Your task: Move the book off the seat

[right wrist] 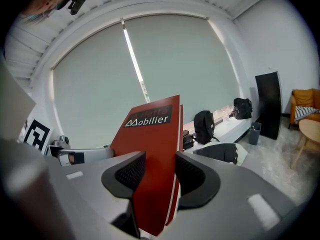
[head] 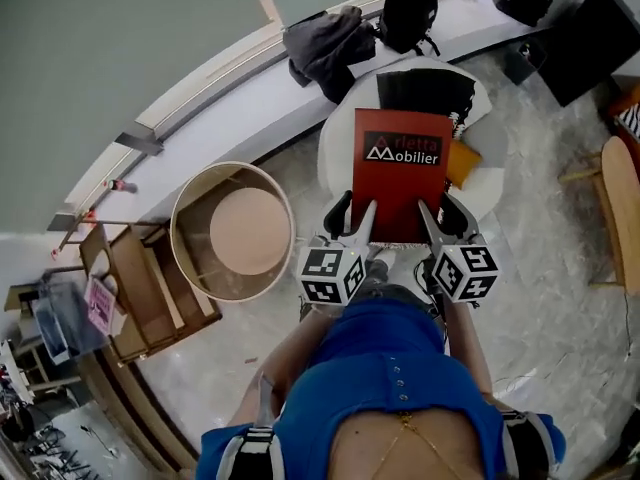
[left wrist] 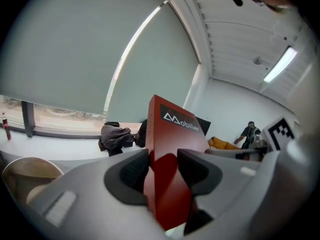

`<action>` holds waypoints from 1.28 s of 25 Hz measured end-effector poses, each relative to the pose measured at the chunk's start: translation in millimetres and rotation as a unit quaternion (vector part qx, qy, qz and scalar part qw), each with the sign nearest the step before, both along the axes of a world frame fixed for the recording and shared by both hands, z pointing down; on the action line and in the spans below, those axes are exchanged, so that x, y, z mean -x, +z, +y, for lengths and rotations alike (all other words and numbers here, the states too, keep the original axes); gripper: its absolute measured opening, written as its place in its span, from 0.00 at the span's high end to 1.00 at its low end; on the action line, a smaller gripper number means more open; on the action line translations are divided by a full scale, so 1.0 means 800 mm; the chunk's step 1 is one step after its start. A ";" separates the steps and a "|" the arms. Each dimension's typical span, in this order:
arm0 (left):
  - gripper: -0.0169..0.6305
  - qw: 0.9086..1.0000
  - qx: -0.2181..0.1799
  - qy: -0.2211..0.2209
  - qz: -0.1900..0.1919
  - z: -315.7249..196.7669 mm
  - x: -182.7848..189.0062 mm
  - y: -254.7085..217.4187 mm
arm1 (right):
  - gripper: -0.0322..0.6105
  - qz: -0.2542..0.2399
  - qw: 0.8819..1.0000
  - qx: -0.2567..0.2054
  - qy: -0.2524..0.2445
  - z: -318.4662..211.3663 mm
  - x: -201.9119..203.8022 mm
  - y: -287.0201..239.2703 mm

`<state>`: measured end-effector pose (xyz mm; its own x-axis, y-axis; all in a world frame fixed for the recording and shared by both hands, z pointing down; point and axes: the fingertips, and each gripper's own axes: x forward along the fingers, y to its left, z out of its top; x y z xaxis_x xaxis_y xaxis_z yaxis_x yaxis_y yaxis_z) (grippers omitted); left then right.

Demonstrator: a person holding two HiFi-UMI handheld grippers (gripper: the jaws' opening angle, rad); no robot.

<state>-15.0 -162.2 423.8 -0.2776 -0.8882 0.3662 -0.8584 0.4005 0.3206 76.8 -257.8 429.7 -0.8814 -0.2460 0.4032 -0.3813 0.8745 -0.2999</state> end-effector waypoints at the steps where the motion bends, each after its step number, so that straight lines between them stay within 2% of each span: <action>1: 0.70 1.000 -0.001 -0.014 0.000 0.015 0.010 0.000 | 0.67 0.000 1.000 0.001 -0.014 0.012 0.013 0.001; 5: 0.70 0.997 0.001 -0.078 0.001 0.091 0.056 0.003 | 0.67 0.001 0.997 0.010 -0.078 0.073 0.076 0.005; 10: 0.70 0.990 0.001 -0.141 0.010 0.220 0.115 0.006 | 0.67 0.010 0.990 0.014 -0.142 0.191 0.153 0.008; 14: 0.70 0.986 -0.001 -0.167 0.013 0.315 0.148 0.008 | 0.67 0.010 0.986 0.014 -0.166 0.282 0.194 0.010; 21: 0.70 0.979 0.002 -0.203 0.010 0.523 0.229 0.009 | 0.67 0.003 0.980 0.021 -0.196 0.486 0.286 0.013; 23: 0.70 0.977 0.004 -0.214 0.010 0.558 0.239 0.005 | 0.67 0.003 0.978 0.022 -0.207 0.520 0.299 0.009; 26: 0.70 0.971 0.002 -0.237 0.014 0.598 0.244 -0.006 | 0.67 0.008 0.973 0.021 -0.229 0.557 0.311 -0.003; 32: 0.71 0.954 -0.002 -0.299 0.029 0.709 0.290 0.018 | 0.67 0.025 0.956 0.018 -0.293 0.663 0.378 0.020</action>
<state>-247.3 405.0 437.8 -0.7149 -0.5777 0.3938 -0.4570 0.8124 0.3622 -225.6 272.3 445.3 -0.8432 0.2981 0.4475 0.1559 0.9320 -0.3271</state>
